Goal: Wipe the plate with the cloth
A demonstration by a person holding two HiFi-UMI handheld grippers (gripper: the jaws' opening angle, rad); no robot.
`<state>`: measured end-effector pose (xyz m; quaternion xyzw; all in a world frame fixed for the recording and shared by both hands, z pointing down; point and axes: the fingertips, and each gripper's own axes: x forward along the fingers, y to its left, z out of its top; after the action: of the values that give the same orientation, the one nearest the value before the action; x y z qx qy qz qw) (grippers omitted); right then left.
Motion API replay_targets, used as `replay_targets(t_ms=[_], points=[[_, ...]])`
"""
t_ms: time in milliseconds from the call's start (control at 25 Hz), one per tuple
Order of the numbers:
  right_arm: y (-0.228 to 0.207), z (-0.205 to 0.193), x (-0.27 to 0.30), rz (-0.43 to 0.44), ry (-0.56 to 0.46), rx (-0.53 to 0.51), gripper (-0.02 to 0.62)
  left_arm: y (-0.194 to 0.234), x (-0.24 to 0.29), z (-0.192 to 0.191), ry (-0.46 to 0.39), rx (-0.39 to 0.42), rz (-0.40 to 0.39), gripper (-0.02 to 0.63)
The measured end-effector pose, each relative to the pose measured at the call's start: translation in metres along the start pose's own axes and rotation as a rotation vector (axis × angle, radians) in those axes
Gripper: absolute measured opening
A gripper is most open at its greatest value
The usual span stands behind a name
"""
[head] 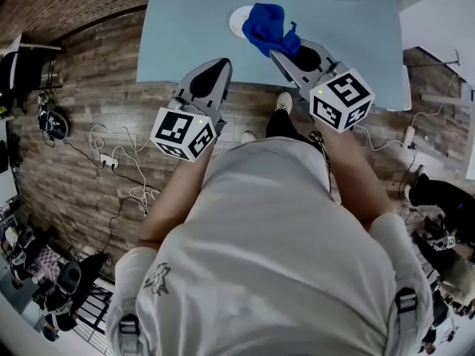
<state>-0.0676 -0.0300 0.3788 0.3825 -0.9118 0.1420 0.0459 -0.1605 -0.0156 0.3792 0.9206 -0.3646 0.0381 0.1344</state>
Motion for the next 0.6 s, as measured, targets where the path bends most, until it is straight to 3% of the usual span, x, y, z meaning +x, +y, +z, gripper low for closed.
replay_targets(t_ms=[240, 600], points=[[0.053, -0.011, -0.024, -0.029, -0.032, -0.006, 0.06, -0.016, -0.043, -0.006, -0.024, 0.017, -0.027, 0.007], [0.107, -0.011, -0.016, -0.018, -0.037, -0.058, 0.06, -0.008, -0.083, -0.001, -0.079, 0.058, 0.001, 0.007]])
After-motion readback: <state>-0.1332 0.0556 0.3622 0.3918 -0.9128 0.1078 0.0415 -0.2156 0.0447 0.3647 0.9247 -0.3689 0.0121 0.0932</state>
